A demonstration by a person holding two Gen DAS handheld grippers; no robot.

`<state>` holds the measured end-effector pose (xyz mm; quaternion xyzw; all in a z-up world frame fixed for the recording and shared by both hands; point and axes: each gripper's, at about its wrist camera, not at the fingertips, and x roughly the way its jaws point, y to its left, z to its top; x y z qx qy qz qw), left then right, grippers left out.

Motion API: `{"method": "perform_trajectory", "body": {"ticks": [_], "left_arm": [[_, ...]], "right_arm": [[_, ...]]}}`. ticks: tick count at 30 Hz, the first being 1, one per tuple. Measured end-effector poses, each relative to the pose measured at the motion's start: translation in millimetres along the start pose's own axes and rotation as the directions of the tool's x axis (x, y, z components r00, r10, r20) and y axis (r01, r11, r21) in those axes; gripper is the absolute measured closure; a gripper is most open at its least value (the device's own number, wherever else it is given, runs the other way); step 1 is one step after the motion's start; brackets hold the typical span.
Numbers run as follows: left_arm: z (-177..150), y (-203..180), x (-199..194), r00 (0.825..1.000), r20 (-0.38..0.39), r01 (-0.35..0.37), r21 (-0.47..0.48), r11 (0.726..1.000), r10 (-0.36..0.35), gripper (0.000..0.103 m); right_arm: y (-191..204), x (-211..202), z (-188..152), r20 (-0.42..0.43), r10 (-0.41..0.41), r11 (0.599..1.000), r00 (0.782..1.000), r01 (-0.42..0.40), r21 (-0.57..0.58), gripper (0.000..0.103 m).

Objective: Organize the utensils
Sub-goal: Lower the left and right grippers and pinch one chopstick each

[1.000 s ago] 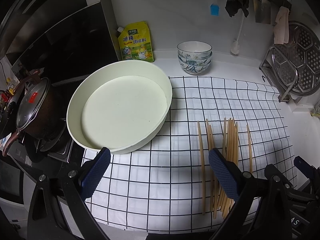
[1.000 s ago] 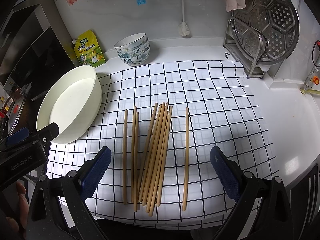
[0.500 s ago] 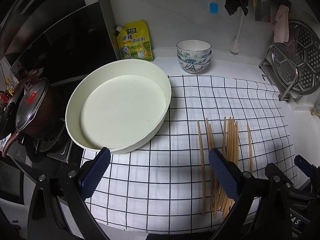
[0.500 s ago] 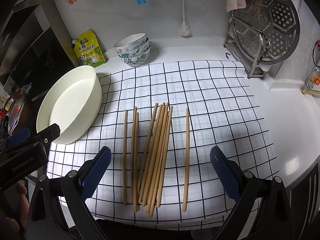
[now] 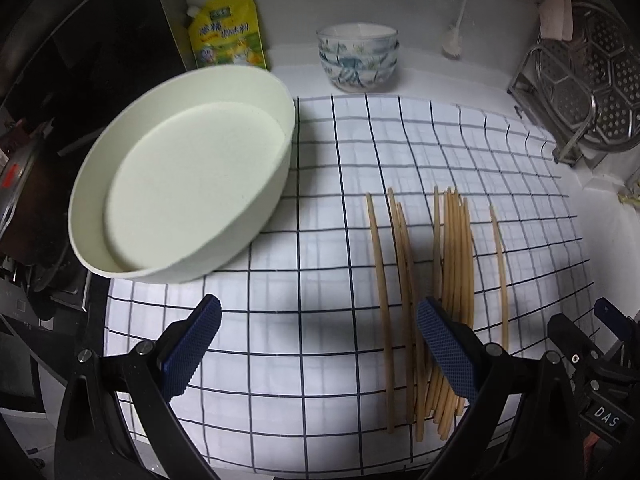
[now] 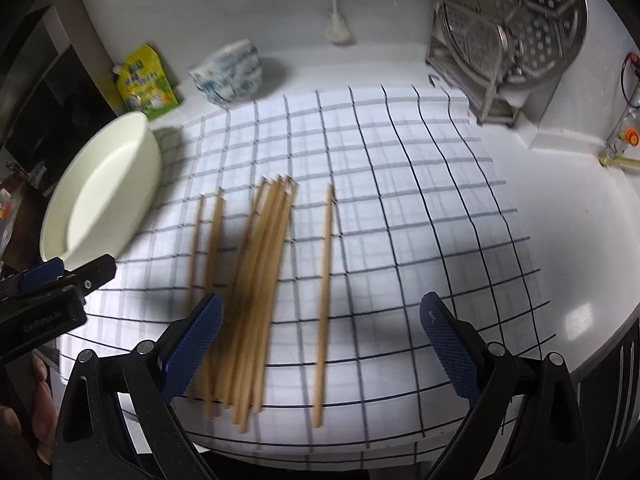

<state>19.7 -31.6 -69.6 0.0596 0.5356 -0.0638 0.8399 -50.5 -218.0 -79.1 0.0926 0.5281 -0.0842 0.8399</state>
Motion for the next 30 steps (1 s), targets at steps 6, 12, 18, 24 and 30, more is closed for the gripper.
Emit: {"method": "perform_trajectory", "body": {"ticks": [6, 12, 18, 24, 30], "left_arm": [[-12.8, -7.4, 38.2, 0.999, -0.036, -0.022, 0.005, 1.000, 0.022, 0.006], [-22.3, -8.4, 61.2, 0.999, -0.053, -0.009, -0.009, 1.000, 0.008, 0.006], [-26.0, -12.9, 69.4, 0.999, -0.044, -0.014, 0.005, 1.000, 0.014, 0.006], [-31.2, -12.9, 82.2, 0.997, -0.071, -0.035, -0.010, 0.999, 0.035, 0.006], [-36.2, -14.0, 83.2, 0.998, -0.053, -0.032, -0.022, 0.999, 0.031, 0.007]], "right_arm": [[-18.1, 38.3, -11.2, -0.046, -0.045, 0.999, 0.998, 0.045, 0.004, 0.009], [-20.1, 62.9, -18.8, -0.072, -0.078, 0.997, 0.994, 0.077, -0.018, 0.009], [-21.9, 72.7, -23.9, -0.072, -0.094, 0.995, 0.993, 0.092, -0.031, 0.009], [-21.0, 76.8, -27.4, -0.062, -0.106, 0.993, 0.992, 0.103, -0.053, 0.009], [-17.1, 74.4, -29.6, -0.035, -0.073, 0.994, 0.997, 0.069, -0.089, 0.021]]}}
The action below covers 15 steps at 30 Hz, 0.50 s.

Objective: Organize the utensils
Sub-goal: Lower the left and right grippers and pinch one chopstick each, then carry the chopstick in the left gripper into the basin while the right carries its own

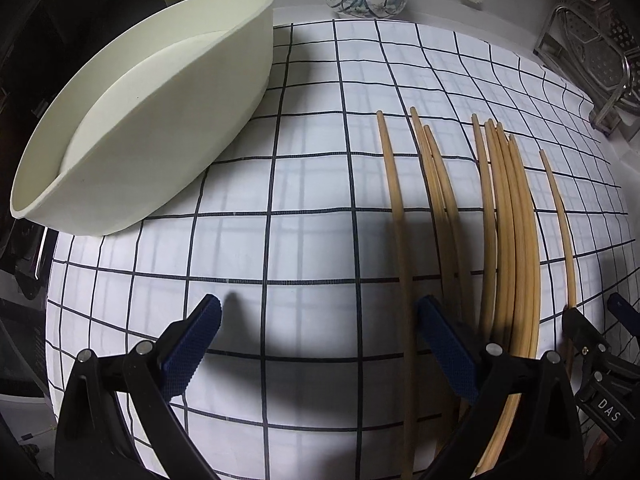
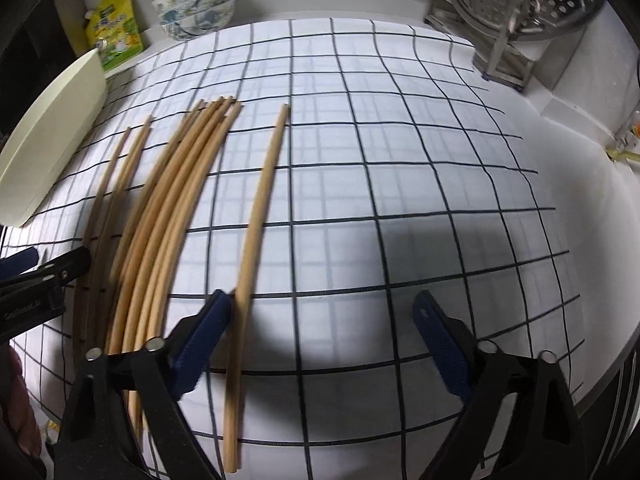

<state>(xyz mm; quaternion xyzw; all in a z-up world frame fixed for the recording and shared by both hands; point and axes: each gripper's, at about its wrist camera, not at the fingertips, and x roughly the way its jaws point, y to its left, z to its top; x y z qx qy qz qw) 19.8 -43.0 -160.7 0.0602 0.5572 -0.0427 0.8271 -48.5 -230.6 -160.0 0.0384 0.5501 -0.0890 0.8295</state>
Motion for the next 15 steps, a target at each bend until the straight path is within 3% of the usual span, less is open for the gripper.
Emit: {"method": "perform_trajectory", "body": {"ticks": [3, 6, 9, 10, 11, 15], "left_arm": [[-6.3, 1.2, -4.6, 0.999, 0.012, 0.034, 0.002, 0.999, -0.034, 0.021], [-2.4, -9.0, -7.9, 0.999, 0.004, 0.054, 0.023, 0.998, -0.054, 0.041], [-1.5, -18.2, -11.1, 0.998, 0.005, 0.066, 0.046, 0.997, -0.066, 0.067], [-0.4, -19.0, -12.3, 0.998, 0.003, 0.066, 0.052, 0.996, -0.066, 0.080], [0.3, -18.9, -12.2, 0.997, -0.001, 0.074, 0.050, 0.996, -0.074, 0.093], [4.4, -19.6, -9.3, 0.995, -0.014, 0.103, 0.039, 0.994, -0.102, 0.096]], "right_arm": [[5.2, -2.2, 0.5, 0.010, 0.017, 0.999, 1.000, -0.017, -0.032, 0.034], [12.0, -4.4, 1.3, 0.013, 0.034, 0.997, 0.999, -0.033, -0.072, 0.050], [19.4, -5.9, 3.1, 0.009, 0.044, 0.993, 0.999, -0.043, -0.107, 0.078], [21.2, -5.7, 3.7, 0.007, 0.042, 0.992, 0.999, -0.041, -0.116, 0.093], [22.4, -5.9, 3.8, 0.006, 0.042, 0.992, 0.999, -0.041, -0.120, 0.096], [20.1, -6.3, 6.0, -0.003, 0.076, 0.992, 0.997, -0.076, -0.101, 0.097]]}}
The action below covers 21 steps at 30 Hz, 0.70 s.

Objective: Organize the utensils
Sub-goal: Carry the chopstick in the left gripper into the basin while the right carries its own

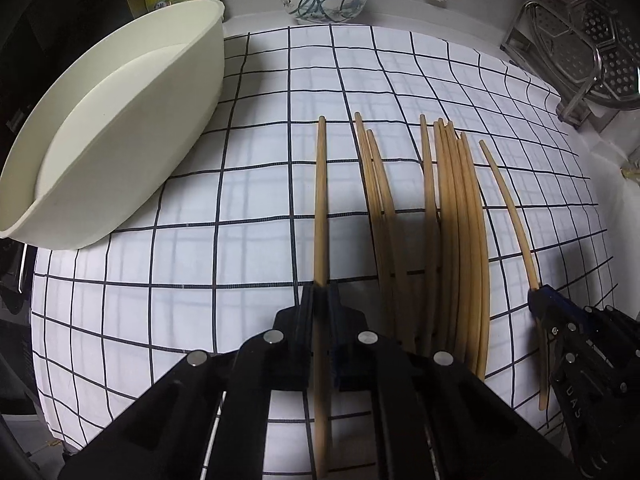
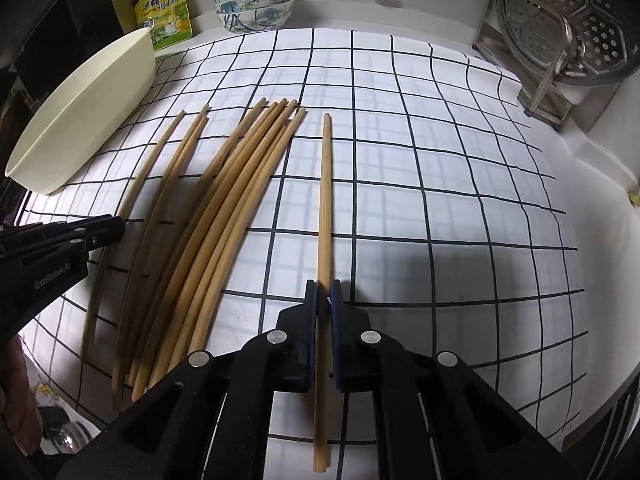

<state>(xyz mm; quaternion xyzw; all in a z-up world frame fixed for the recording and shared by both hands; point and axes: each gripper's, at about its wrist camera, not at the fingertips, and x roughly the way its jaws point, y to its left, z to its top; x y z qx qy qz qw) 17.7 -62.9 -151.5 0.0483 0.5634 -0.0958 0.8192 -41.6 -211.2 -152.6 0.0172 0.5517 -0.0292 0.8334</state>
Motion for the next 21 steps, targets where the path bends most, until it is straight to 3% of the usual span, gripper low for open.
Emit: {"method": "perform_trajectory", "body": {"ticks": [6, 10, 14, 21], "left_arm": [[4.9, 8.5, -6.8, 1.000, 0.004, 0.025, -0.011, 1.000, -0.024, 0.096], [17.0, 16.9, -31.5, 0.997, 0.059, 0.054, -0.017, 0.998, -0.053, 0.096], [35.1, 34.0, -66.9, 0.987, 0.146, 0.074, -0.028, 0.997, -0.069, 0.096], [65.3, 100.1, -107.3, 0.968, 0.252, 0.038, -0.092, 0.995, -0.014, 0.096]], "right_arm": [[0.6, -16.6, 12.6, 0.040, 0.022, 1.000, 0.999, -0.023, 0.017, 0.097], [8.2, -34.2, 32.4, 0.085, 0.041, 0.999, 0.996, -0.043, 0.020, 0.097], [28.6, -53.8, 59.5, 0.144, 0.077, 0.997, 0.987, -0.078, 0.000, 0.097], [95.9, -60.1, 114.5, 0.193, 0.189, 0.981, 0.963, -0.178, -0.075, 0.097]]}}
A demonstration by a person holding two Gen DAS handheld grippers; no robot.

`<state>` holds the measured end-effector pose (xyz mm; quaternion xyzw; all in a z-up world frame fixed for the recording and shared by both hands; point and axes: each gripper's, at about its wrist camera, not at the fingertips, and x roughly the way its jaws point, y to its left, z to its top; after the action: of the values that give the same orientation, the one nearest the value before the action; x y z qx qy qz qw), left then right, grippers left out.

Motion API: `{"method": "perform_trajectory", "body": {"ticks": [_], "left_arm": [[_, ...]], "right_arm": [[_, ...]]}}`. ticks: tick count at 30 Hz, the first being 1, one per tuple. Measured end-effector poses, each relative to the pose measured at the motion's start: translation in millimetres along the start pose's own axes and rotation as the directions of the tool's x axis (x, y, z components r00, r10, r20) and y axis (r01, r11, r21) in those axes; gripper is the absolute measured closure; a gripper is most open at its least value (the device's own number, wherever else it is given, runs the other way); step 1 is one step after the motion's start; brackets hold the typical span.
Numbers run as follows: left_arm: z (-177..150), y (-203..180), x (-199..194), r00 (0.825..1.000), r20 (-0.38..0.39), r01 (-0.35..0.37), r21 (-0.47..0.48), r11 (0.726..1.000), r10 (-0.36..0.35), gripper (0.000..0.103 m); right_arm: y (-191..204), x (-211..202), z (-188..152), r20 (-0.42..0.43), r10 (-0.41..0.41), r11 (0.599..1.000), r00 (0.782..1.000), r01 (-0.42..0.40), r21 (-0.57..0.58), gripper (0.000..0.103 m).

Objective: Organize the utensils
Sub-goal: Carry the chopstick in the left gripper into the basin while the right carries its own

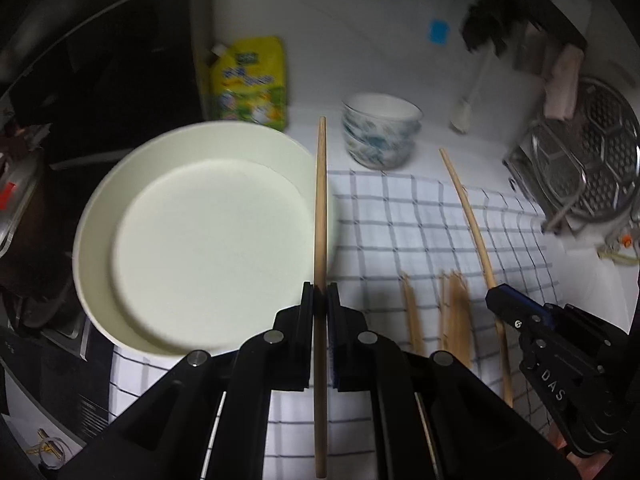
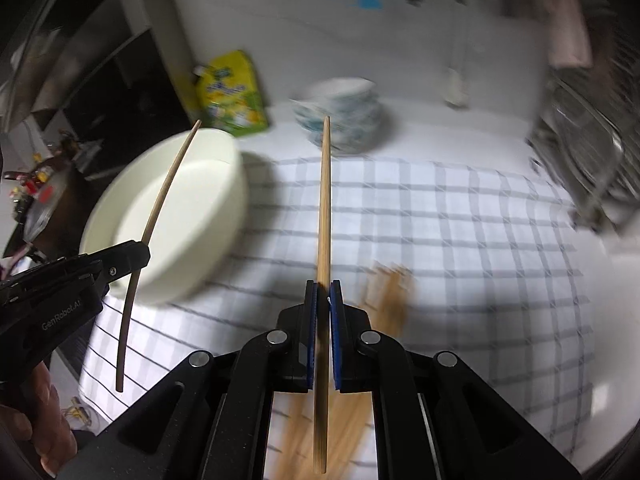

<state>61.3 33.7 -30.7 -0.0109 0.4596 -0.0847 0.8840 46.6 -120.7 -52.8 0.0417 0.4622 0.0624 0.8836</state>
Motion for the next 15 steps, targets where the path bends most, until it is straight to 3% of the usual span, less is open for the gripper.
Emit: {"method": "perform_trajectory", "body": {"ticks": [8, 15], "left_arm": [[30.4, 83.0, 15.3, 0.996, 0.007, -0.087, -0.057, 0.995, 0.087, 0.096], [49.8, 125.8, 51.2, 0.995, -0.022, -0.098, -0.060, 0.993, 0.097, 0.096]], "right_arm": [[74.1, 53.5, 51.9, -0.012, 0.094, 0.995, 0.996, -0.094, -0.033, 0.097], [122.8, 94.9, 78.1, -0.049, 0.126, 0.991, 0.991, -0.128, -0.043, 0.097]]}}
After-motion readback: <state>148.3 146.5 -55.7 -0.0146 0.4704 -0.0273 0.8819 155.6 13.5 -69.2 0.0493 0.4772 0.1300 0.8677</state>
